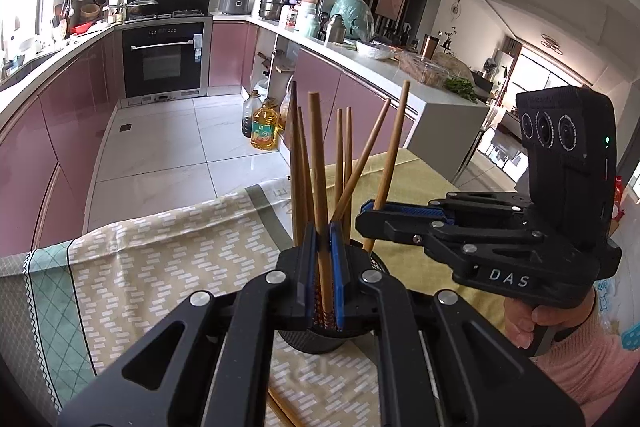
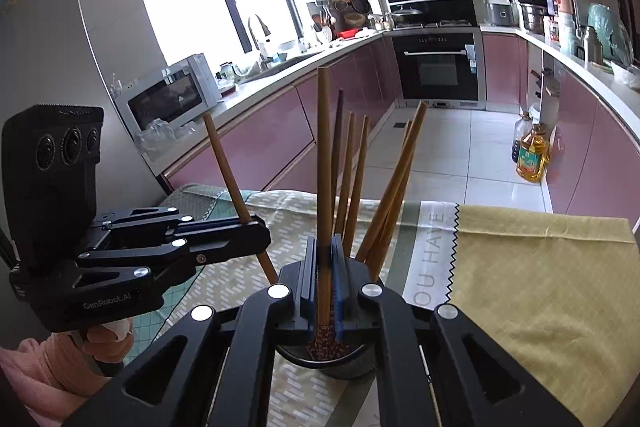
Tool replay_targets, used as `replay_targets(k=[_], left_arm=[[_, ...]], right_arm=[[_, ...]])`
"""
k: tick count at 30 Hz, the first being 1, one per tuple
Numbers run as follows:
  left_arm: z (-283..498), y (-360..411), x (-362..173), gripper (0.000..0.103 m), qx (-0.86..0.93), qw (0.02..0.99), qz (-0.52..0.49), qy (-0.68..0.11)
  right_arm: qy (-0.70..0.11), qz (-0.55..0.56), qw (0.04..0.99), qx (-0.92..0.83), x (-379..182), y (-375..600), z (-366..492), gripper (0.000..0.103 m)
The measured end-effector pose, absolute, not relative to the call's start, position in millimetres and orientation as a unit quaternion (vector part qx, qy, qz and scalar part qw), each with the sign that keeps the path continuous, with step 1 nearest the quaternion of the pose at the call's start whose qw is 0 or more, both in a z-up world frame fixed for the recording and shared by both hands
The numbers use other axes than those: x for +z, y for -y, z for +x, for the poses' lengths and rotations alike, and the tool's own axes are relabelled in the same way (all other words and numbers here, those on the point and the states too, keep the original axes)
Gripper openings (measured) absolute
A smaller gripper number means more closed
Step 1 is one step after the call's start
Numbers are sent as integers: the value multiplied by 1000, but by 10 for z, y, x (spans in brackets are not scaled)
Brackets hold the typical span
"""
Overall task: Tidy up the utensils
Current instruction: 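Open the left tool in the cup while the right tool releases, then withdraw both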
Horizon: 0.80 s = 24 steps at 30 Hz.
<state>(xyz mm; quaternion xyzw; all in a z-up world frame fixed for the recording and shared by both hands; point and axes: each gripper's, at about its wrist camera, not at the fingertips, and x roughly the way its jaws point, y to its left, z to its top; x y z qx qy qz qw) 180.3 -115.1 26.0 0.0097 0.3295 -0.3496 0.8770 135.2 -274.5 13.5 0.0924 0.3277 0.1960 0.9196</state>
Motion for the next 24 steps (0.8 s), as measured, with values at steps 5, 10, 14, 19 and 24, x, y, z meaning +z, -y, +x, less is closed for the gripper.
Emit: replay_targets(k=[5, 10, 14, 19, 24], left_arm=[[1921, 1246, 221, 8, -340, 879, 20, -334], [1988, 1317, 143, 8, -341, 875, 23, -343], [2006, 1348, 87, 9, -339, 873, 20, -349], [2029, 1306, 39, 9, -336, 873, 15, -354], [1956, 1188, 23, 21, -321, 882, 12, -344]], right_arm=[[-338, 99, 917, 188, 54, 2780, 1449, 6], [-339, 103, 917, 184, 38, 2799, 1466, 6], [-339, 105, 917, 183, 23, 2814, 1468, 7], [-339, 113, 916, 180, 3, 2842, 1467, 8], [-332, 114, 919, 180, 1, 2853, 1391, 9]])
